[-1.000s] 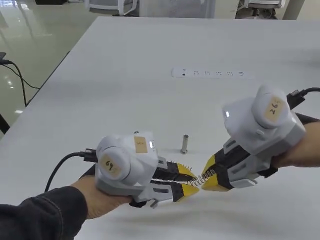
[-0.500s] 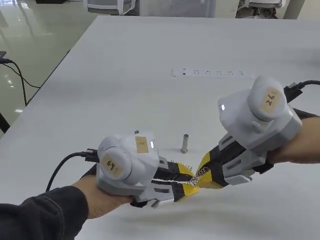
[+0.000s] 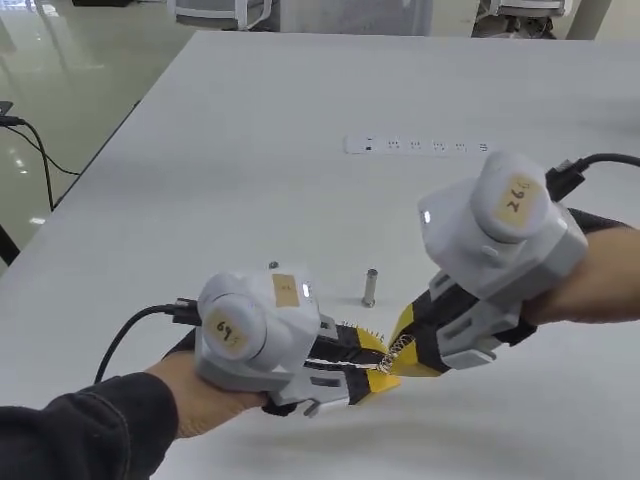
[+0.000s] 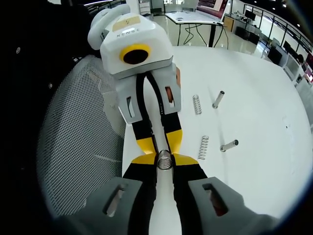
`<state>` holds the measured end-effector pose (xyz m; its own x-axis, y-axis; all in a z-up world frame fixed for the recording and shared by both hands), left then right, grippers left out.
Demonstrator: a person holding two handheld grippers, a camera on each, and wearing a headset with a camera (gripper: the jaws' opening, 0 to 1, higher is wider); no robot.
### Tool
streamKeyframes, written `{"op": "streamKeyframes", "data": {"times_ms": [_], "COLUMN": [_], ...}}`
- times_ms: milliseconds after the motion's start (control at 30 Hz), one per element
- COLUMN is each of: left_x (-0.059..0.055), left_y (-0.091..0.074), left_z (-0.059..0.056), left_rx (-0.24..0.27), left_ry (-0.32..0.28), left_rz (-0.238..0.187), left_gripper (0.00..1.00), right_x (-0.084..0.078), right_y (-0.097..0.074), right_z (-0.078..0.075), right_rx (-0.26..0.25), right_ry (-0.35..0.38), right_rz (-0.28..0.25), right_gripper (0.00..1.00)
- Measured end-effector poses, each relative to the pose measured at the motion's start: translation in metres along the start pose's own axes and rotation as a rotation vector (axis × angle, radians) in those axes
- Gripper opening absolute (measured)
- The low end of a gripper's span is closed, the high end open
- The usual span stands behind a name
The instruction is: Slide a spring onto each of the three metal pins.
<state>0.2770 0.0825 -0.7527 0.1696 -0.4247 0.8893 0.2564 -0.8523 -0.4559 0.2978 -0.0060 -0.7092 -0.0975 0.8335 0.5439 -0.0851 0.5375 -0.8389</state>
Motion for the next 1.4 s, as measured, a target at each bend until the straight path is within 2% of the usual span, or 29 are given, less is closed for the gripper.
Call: {"op": "streamKeyframes", "data": {"times_ms": [500, 1133, 1400], "left_x": [-0.002, -0.002, -0.003], "left_y": [0.001, 0.0, -0.002], "left_z": [-0.001, 0.0, 0.004], "left_rx": [0.0, 0.011, 0.038], "left_ry": [0.0, -0.023, -0.038], "left_rz": [0.01, -0.01, -0.013], "left_gripper": [0.08, 0.2, 0.31], "right_x": [0.0, -0.004, -0.009], "right_y": [0.003, -0.004, -0.011], "right_z": [0.0, -0.007, -0.012], "right_rx": [0.004, -0.031, -0.049], "right_ry": [-0.008, 0.007, 0.023], "right_rz": [0.022, 0.033, 0.037], "right_gripper": [0.13, 0.13, 0.13]}}
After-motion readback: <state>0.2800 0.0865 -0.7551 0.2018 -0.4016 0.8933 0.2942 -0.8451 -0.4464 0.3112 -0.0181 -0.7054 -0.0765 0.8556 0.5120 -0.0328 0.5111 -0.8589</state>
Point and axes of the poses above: the centre of the closed fingertips' face, and the gripper's own axes: y roughly forward along the fingers, z roughly to its left, x roughly out of its top, the point moved 8 cm from there along -y, roughly backward along the fingers, and after that the axes turned 4 degrees about -y, right-handed, at the moved point
